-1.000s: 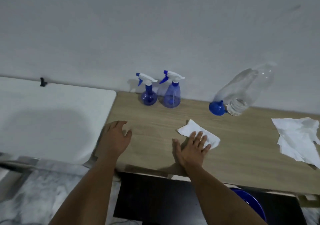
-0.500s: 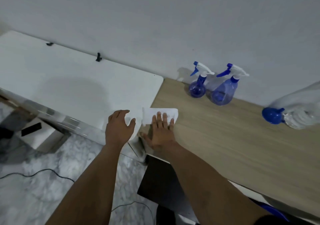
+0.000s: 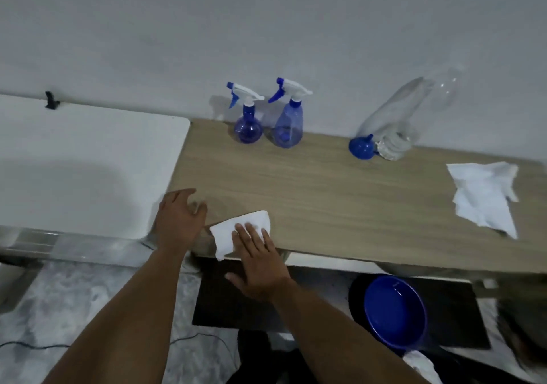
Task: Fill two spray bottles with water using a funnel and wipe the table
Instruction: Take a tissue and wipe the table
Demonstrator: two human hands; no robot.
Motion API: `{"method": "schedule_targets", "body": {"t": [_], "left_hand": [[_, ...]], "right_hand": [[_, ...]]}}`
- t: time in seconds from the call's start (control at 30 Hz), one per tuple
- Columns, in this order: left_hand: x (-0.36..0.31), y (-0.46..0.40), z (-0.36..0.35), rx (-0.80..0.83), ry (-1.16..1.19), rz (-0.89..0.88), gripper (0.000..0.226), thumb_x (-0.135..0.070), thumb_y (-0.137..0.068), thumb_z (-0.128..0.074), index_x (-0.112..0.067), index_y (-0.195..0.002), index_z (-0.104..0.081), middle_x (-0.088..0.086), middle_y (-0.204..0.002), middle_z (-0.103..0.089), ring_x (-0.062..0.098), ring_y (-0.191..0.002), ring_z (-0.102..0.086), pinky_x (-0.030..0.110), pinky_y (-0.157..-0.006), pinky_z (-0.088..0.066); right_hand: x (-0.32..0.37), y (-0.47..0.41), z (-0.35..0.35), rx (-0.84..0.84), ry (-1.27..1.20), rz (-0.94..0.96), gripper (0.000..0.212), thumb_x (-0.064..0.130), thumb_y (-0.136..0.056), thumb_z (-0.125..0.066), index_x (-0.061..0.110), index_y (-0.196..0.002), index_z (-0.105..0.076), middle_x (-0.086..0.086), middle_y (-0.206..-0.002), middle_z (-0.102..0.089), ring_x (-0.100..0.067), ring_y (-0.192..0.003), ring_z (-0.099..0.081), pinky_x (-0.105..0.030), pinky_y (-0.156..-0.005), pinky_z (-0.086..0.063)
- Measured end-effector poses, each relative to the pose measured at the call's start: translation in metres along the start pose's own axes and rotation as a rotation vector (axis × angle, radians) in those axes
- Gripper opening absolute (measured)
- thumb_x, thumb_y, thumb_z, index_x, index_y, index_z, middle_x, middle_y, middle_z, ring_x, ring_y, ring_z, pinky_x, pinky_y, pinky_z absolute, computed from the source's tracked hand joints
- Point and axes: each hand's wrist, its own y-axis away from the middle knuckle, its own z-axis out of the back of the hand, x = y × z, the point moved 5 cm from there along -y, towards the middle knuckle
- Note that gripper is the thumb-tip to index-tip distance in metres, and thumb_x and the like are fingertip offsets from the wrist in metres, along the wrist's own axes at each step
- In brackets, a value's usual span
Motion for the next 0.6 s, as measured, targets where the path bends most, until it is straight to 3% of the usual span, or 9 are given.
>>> {"method": "schedule_targets", "body": {"t": [0.13, 0.37, 0.47, 0.6], "left_hand": [[-0.043, 0.002, -0.034, 0.024, -0.084, -0.100, 0.042, -0.046, -0.085, -0.062, -0.026, -0.121, -0.066, 0.006, -0.126, -0.066, 0.033, -0.118, -0.059, 0.048, -0.102, -0.048], [-0.136, 0.020, -0.095, 0.145, -0.105, -0.195, 0.045, -0.050, -0.085, -0.058, -0.029, -0.124, -0.063, 0.002, -0.128, -0.063, 0.030, -0.118, -0.060, 0.046, -0.105, -0.047], [-0.183, 0.035, -0.120, 0.170, -0.095, -0.231, 0.042, -0.044, -0.088, -0.062, -0.027, -0.126, -0.063, 0.003, -0.131, -0.062, 0.029, -0.116, -0.060, 0.041, -0.105, -0.046], [-0.238, 0.055, -0.149, 0.174, -0.032, -0.260, 0.039, -0.025, -0.090, -0.069, -0.015, -0.127, -0.066, 0.010, -0.132, -0.062, 0.030, -0.107, -0.064, 0.032, -0.100, -0.041]], "right_hand": [[-0.045, 0.041, 0.003, 0.004, 0.037, -0.103, 0.090, 0.065, -0.102, -0.032, 0.012, -0.168, -0.001, -0.008, -0.176, 0.011, -0.025, -0.161, 0.018, -0.056, -0.130, -0.002], [-0.147, 0.121, 0.010, -0.020, 0.000, -0.328, 0.098, 0.072, -0.099, -0.033, 0.012, -0.168, 0.002, -0.009, -0.175, 0.014, -0.029, -0.161, 0.017, -0.055, -0.128, 0.001], [-0.206, 0.165, 0.021, -0.009, -0.019, -0.451, 0.102, 0.077, -0.097, -0.031, 0.011, -0.167, 0.003, -0.008, -0.174, 0.018, -0.028, -0.160, 0.021, -0.056, -0.127, 0.002], [-0.292, 0.218, 0.042, 0.066, -0.029, -0.604, 0.116, 0.091, -0.087, -0.024, 0.016, -0.165, 0.017, -0.004, -0.169, 0.033, -0.024, -0.156, 0.033, -0.056, -0.128, 0.008]]}}
